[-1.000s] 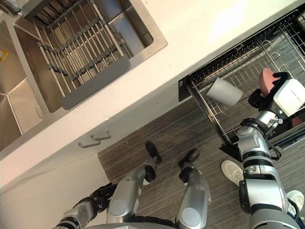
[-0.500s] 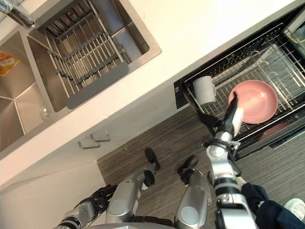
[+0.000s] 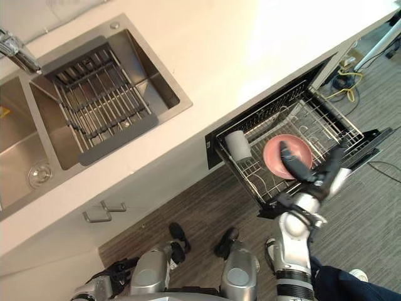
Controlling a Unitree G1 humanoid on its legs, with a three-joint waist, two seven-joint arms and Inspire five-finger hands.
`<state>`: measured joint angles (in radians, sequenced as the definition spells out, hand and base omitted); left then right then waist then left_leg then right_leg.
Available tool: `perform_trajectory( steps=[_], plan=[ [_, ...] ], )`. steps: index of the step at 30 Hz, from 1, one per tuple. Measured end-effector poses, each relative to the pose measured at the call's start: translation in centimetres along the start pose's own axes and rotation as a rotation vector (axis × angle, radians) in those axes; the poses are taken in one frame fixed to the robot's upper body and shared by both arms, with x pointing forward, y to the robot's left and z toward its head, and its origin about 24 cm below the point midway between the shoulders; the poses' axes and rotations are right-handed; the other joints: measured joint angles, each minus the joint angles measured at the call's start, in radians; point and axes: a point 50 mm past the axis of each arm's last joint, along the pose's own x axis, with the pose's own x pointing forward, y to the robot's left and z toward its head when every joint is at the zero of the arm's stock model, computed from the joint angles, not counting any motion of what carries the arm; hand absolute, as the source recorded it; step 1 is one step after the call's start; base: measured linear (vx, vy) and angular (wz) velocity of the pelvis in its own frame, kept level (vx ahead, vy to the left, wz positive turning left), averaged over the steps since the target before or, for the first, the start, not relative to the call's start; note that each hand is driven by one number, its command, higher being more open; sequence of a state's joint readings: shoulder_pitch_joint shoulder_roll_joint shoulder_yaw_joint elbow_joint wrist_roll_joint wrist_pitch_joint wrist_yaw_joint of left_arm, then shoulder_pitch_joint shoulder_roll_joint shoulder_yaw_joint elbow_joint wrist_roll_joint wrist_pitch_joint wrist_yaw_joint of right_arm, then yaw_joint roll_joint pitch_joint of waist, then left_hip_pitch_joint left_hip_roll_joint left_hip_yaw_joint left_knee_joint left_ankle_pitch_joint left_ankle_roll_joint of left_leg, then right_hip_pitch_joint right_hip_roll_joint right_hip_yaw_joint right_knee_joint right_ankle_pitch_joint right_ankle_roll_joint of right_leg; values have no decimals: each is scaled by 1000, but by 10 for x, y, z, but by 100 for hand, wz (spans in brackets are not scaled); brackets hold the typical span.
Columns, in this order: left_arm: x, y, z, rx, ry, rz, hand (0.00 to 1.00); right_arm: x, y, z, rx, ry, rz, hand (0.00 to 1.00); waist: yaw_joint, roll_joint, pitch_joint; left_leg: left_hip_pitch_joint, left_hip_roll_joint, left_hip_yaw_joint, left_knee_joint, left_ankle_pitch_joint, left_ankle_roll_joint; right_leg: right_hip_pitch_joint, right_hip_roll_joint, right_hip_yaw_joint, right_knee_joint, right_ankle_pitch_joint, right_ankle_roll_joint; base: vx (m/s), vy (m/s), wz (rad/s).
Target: Walk over to the sink, pick up the cup, carry it to the dishwasher, place the cup inside the dishwasher, then close the dishwasher door
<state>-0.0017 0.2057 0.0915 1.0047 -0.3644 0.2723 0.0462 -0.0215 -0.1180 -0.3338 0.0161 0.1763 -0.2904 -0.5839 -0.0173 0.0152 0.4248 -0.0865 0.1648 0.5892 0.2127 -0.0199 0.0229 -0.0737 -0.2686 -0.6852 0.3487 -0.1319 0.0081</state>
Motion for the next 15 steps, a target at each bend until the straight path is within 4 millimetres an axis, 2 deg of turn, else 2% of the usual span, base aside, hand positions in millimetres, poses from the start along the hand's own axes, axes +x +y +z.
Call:
perform_trajectory(
  steps=[3,4,6,7,9,10,12,13,15],
  plan=[
    [0,9,-11,-39,42,23,100,18,-42,19,-1,-89,-250,100,-14,-15,-32,16,29,31,52,-31,-3,29,17,7,-19,1,6,43,3,-10],
    [-1,11,-14,-49,50,27,100,21,-50,21,1,-97,-288,100,-19,-18,-36,22,33,42,54,-35,-4,33,20,11,-22,1,6,25,7,-21],
    [-1,16,-22,-53,84,41,100,25,-88,24,15,-92,-436,100,-35,-23,-55,37,40,62,54,-49,-8,41,29,27,-33,2,9,-9,10,-23],
    [-2,17,-25,-55,92,45,100,25,-98,21,32,-70,-469,100,-39,-24,-62,41,42,67,53,-51,-8,43,32,30,-36,3,10,-2,14,-25],
    [-3,24,-37,-108,128,75,100,18,-133,-5,178,91,-571,100,-55,-32,-94,63,45,95,44,-54,-12,47,41,52,-48,5,10,23,7,-29],
    [-4,24,-40,-114,135,80,100,14,-141,-14,228,135,-592,100,-59,-31,-101,67,45,98,40,-54,-12,48,43,55,-51,6,10,23,-4,-20],
    [-4,24,-48,-126,155,89,100,-15,-165,-49,398,304,-654,100,-78,-25,-111,87,43,103,28,-52,-16,63,48,57,-59,7,10,2,-11,-8],
    [-4,24,-49,-134,157,91,100,-24,-168,-57,443,337,-666,100,-81,-20,-114,88,42,103,25,-50,-18,63,49,57,-60,7,10,-23,-9,-4],
    [-5,19,-55,-152,166,85,100,-60,-164,-84,541,459,-677,100,-82,6,-129,94,32,104,-6,-37,-20,66,51,53,-72,10,12,-32,-2,2]
  ],
)
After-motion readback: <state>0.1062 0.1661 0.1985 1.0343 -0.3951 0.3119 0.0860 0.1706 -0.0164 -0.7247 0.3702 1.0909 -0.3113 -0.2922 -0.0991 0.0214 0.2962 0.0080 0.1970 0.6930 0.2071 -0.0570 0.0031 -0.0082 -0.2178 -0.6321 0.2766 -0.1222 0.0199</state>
